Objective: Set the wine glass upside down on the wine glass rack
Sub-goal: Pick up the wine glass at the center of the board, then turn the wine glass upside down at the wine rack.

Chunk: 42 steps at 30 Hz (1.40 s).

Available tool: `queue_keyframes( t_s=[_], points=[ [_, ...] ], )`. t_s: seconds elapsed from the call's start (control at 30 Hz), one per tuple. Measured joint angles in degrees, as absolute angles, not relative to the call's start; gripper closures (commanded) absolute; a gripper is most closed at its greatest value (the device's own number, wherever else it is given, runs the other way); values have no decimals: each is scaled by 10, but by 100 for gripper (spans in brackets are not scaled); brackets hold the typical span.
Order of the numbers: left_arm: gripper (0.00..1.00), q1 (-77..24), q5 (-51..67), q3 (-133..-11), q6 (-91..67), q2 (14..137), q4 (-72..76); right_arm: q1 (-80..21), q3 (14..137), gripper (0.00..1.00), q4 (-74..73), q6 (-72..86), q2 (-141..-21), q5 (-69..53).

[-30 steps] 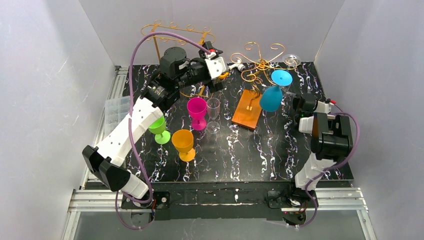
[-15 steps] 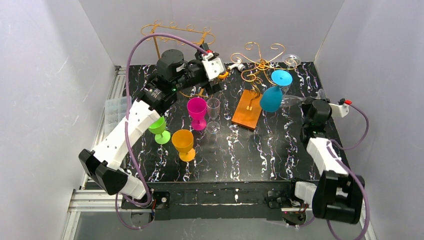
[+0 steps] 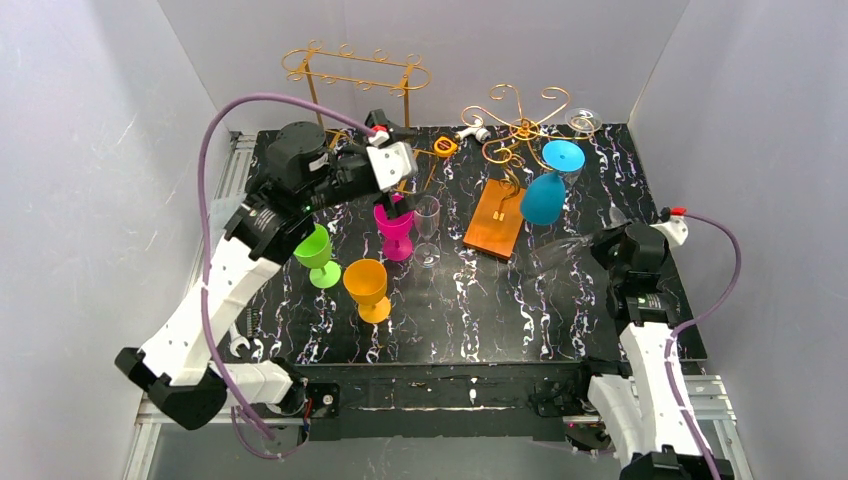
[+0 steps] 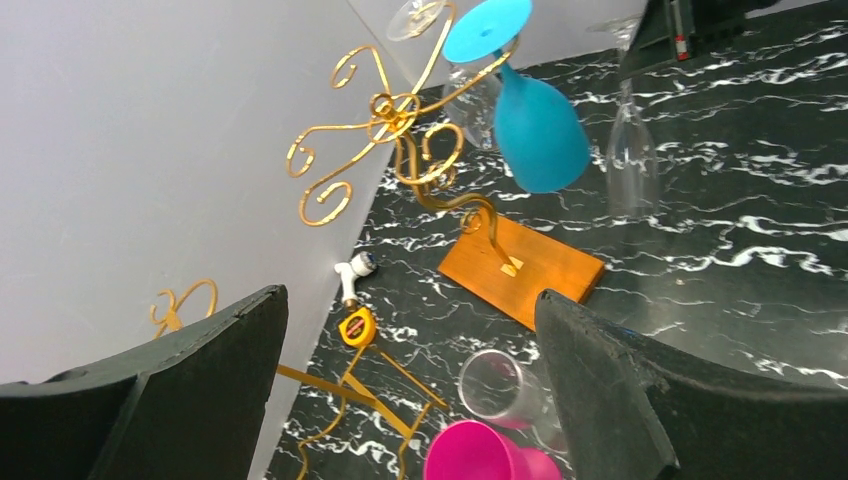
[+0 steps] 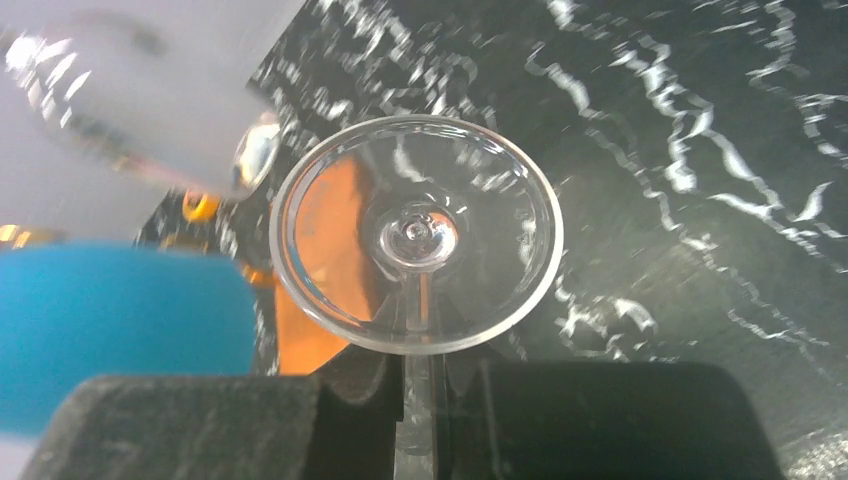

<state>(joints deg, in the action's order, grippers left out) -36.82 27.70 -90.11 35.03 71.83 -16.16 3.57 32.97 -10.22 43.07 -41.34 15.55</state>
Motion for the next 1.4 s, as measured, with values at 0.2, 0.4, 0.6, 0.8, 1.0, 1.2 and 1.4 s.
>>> queue_keyframes(
  t_s=[0.2, 0.4, 0.6, 0.8, 1.0, 1.2, 1.4],
  points=[
    [6, -368, 312, -865, 355, 658, -229, -18, 391, 99, -187, 381, -388, 58],
    [5, -368, 338, -840, 342, 609, -285, -43, 477, 99, -197, 309, -388, -120],
    [2, -368, 374, -818, 310, 571, -306, -53, 533, 99, -186, 263, -405, -258],
    [2, -368, 404, -813, 320, 567, -296, -72, 566, 99, -167, 253, -433, -334],
    [4, -371, 420, -866, 423, 625, -255, -131, 599, 99, -159, 255, -468, -354],
    [5, -379, 429, -932, 485, 681, -251, -310, 702, 99, -200, 211, -566, -286],
    [17, -385, 427, -916, 520, 634, -289, -464, 794, 99, -250, 150, -653, -185]
  ],
)
